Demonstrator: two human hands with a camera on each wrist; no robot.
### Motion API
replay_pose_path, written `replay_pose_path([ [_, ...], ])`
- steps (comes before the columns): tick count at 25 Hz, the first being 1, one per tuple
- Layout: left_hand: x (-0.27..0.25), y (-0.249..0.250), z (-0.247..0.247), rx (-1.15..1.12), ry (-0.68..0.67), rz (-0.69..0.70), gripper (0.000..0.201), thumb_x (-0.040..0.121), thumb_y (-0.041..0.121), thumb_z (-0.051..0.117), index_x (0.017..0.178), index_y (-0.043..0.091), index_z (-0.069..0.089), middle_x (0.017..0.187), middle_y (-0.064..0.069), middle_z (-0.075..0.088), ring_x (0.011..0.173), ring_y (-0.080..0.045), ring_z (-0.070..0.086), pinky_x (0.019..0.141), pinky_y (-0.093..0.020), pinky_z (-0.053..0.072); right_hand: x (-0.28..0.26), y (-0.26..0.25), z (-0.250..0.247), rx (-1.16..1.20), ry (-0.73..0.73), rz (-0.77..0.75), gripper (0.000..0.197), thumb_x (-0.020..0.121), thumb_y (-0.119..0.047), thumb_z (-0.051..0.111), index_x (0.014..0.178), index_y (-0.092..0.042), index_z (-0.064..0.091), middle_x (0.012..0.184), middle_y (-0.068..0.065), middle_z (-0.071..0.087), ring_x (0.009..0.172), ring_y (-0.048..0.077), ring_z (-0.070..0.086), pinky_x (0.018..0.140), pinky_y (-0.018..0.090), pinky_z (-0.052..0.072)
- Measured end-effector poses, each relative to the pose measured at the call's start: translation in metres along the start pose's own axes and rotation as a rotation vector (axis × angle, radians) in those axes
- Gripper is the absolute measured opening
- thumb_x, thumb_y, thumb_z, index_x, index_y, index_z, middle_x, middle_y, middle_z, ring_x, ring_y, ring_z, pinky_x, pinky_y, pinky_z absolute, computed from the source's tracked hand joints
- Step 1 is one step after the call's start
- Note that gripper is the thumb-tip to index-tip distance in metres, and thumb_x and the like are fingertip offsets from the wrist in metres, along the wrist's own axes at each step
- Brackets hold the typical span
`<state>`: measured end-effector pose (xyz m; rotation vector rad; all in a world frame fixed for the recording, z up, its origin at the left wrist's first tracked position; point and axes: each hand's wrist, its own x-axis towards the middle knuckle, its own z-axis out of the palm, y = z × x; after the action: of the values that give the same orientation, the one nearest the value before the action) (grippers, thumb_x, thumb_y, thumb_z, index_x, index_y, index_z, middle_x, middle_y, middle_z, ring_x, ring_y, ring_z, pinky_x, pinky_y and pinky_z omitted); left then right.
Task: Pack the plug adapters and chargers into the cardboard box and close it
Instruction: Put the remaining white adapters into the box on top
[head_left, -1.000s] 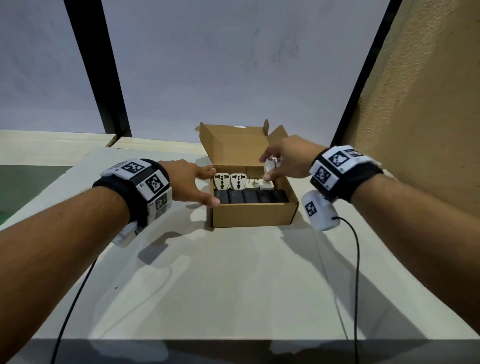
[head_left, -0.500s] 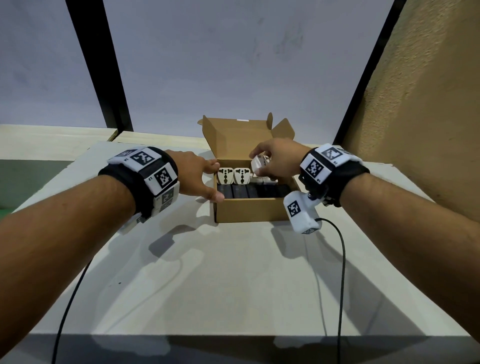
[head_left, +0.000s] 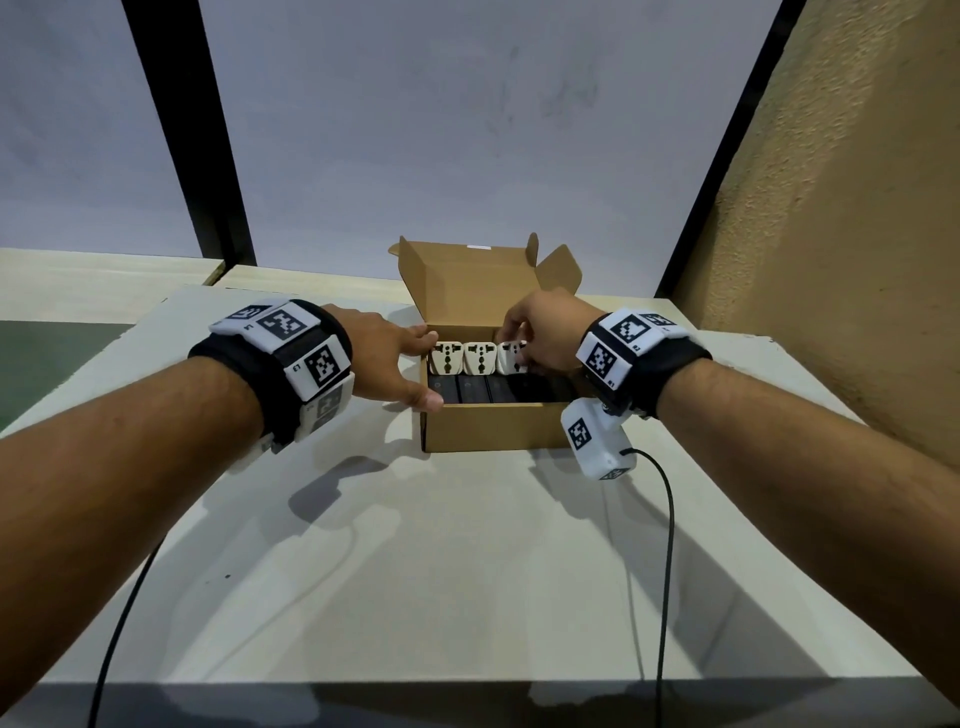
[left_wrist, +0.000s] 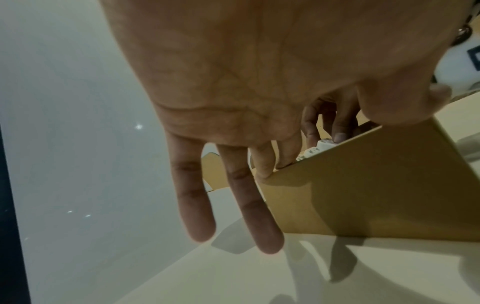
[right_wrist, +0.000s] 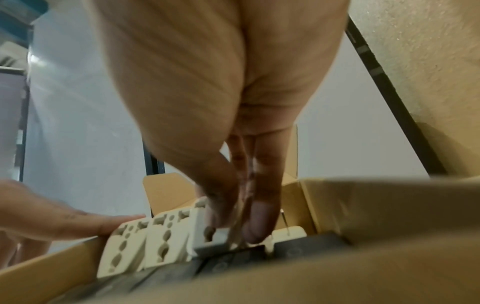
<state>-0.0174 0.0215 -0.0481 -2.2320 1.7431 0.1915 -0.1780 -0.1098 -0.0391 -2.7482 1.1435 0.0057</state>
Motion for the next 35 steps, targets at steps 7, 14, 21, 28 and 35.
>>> replay_pose_path([
  [7,-0.009,0.009,-0.008,0.033,-0.015,-0.008,0.093,0.073,0.08,0.04,0.149,0.038,0.009,0.156,0.014,0.018,0.135,-0.022,0.037,0.106,-0.04,0.031,-0.004,0.002,0.002,-0.028,0.028,-0.034,0.029,0.086,-0.017,0.07,0.114,-0.015,0.067,0.093,-0.005,0.049,0.086,0.013,0.049,0.074,0.025,0.042],
  [14,0.001,-0.002,-0.006,-0.102,-0.033,0.008,0.106,0.055,0.088,0.045,0.147,0.045,0.013,0.155,0.013,0.025,0.136,-0.022,0.036,0.108,-0.042,0.028,-0.004,0.005,0.005,0.013,0.035,-0.054,0.035,0.083,-0.02,0.074,0.117,-0.017,0.067,0.1,-0.005,0.057,0.095,0.014,0.055,0.078,0.026,0.045],
  [21,0.001,-0.002,-0.002,-0.138,-0.012,0.027,0.107,0.051,0.088,0.044,0.146,0.047,0.014,0.153,0.026,0.017,0.13,-0.017,0.044,0.107,-0.042,0.029,-0.019,0.035,-0.026,-0.059,-0.125,-0.086,0.033,0.088,-0.005,0.063,0.114,-0.022,0.071,0.11,-0.006,0.073,0.094,0.008,0.064,0.089,0.024,0.048],
  [28,0.002,0.005,-0.009,-0.077,-0.072,0.035,0.096,0.068,0.078,0.049,0.147,0.044,0.007,0.156,0.024,0.004,0.139,-0.018,0.031,0.111,-0.041,0.023,-0.019,0.041,0.004,-0.262,-0.091,-0.069,0.025,0.09,-0.04,0.061,0.114,-0.04,0.069,0.114,-0.001,0.063,0.117,0.024,0.044,0.095,0.038,0.038],
  [35,-0.001,-0.002,-0.002,-0.251,-0.046,0.028,0.11,0.058,0.081,0.053,0.149,0.038,0.008,0.145,0.003,0.045,0.128,-0.02,0.046,0.11,-0.038,0.03,-0.017,0.038,0.001,-0.097,-0.042,-0.075,0.027,0.086,-0.032,0.069,0.112,-0.023,0.072,0.113,-0.002,0.071,0.11,0.018,0.06,0.089,0.028,0.043],
])
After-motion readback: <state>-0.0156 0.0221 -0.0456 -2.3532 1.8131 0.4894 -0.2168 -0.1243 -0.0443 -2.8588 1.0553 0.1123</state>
